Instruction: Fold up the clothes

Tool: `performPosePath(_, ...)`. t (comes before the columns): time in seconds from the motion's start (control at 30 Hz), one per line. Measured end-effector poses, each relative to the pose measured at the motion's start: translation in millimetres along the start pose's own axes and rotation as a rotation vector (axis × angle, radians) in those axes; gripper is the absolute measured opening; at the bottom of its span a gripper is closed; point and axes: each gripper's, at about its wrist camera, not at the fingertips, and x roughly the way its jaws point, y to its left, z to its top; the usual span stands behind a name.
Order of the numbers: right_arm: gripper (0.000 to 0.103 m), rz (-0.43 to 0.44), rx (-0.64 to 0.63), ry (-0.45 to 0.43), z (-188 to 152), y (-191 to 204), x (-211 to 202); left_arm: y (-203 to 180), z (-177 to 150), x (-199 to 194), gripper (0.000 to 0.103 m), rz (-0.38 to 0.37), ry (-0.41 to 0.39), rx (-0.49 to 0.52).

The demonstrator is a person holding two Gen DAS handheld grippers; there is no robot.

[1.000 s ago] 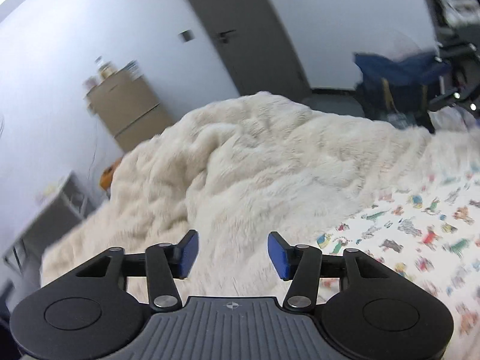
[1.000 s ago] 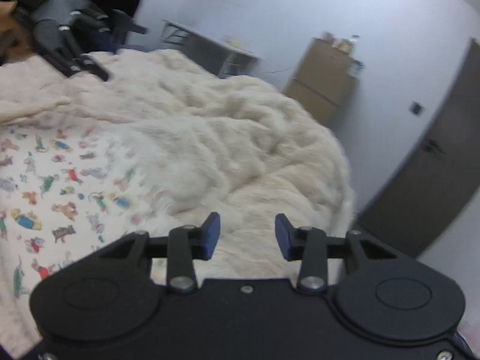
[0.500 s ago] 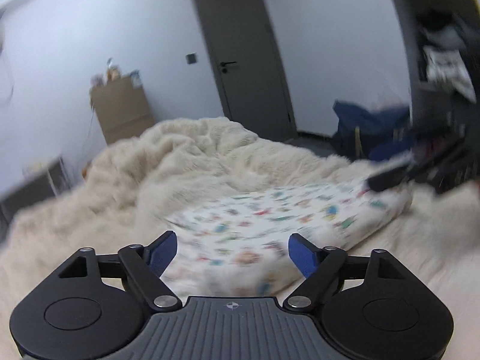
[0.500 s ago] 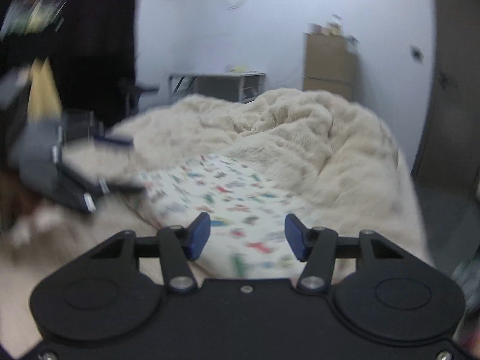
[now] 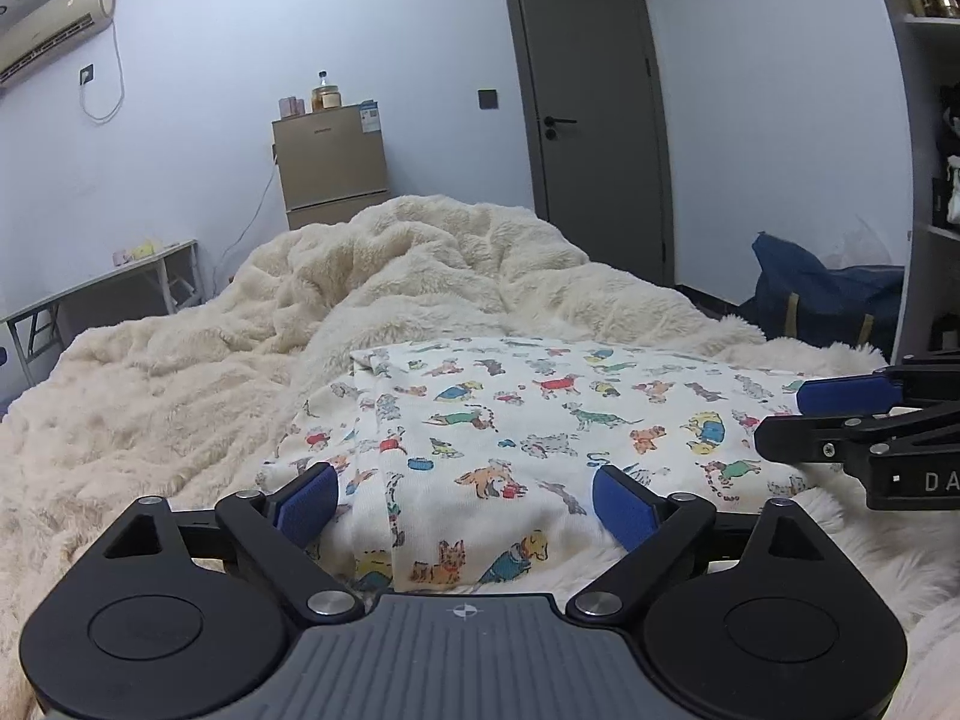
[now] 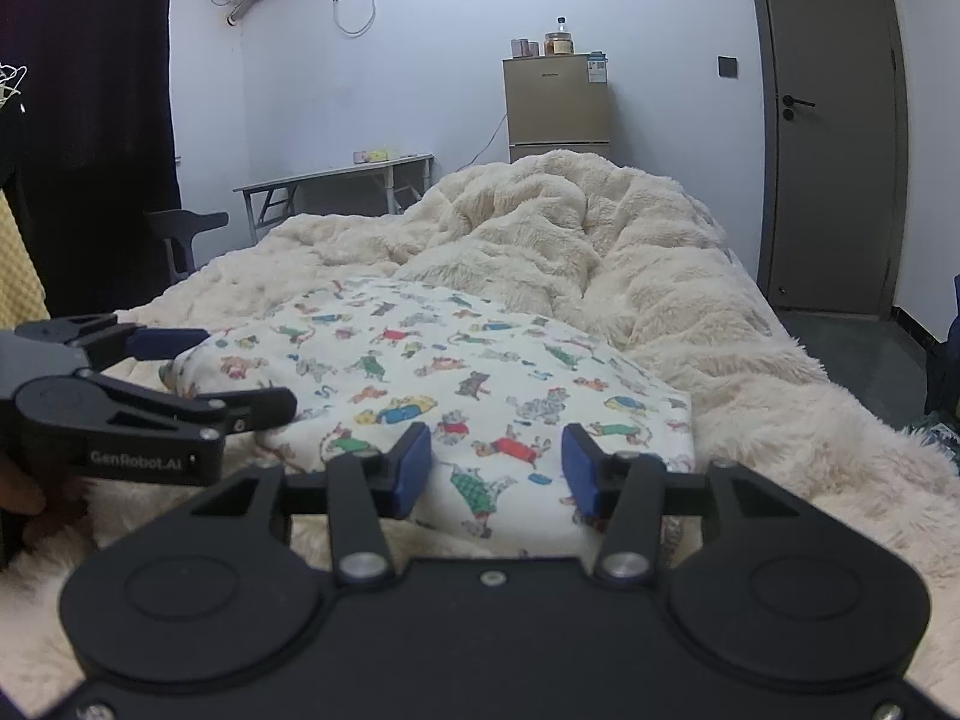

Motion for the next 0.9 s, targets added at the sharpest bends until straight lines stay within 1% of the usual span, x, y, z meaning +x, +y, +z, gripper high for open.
performPosePath(0.03, 0.054, 0.003, -0.002, -0.001, -0.1, 0.2, 0.4, 0.6, -0.3, -0.3, 0.095, 0.002, -0.001, -0.003)
performPosePath(0.17, 0.055, 0.005, 0.0, -0.001, 0.3, 0.9, -3.0, 1.8, -1.3, -2.0, 0.097, 0.006, -0.005, -0.006)
performPosePath(0.67, 0.059, 0.011, 0.008, 0.002, 0.1, -0.7, -2.0, 4.3, -0.3, -0.6, 0.1, -0.006, -0.001, -0.01)
performPosePath(0.77, 0.059, 0.013, 0.012, 0.002, -0.3, -1.4, -2.0, 6.9, 4.2, -2.8, 0.1, -0.038, 0.004, 0.006)
performPosePath(0.8, 0.06, 0.014, 0.015, 0.001, -0.5, -1.9, -2.2, 9.1, 8.5, -5.9, 0.1, -0.071, -0.002, 0.026)
performPosePath(0.87, 0.061, 0.017, 0.02, 0.002, -0.7, -3.2, -2.1, 14.2, 18.3, -17.3, 0.1, -0.147, -0.047, 0.112)
performPosePath(0.9, 0.062, 0.019, 0.023, 0.002, -0.7, -3.9, -2.0, 13.5, 19.9, -21.0, 0.1, -0.155, -0.058, 0.167)
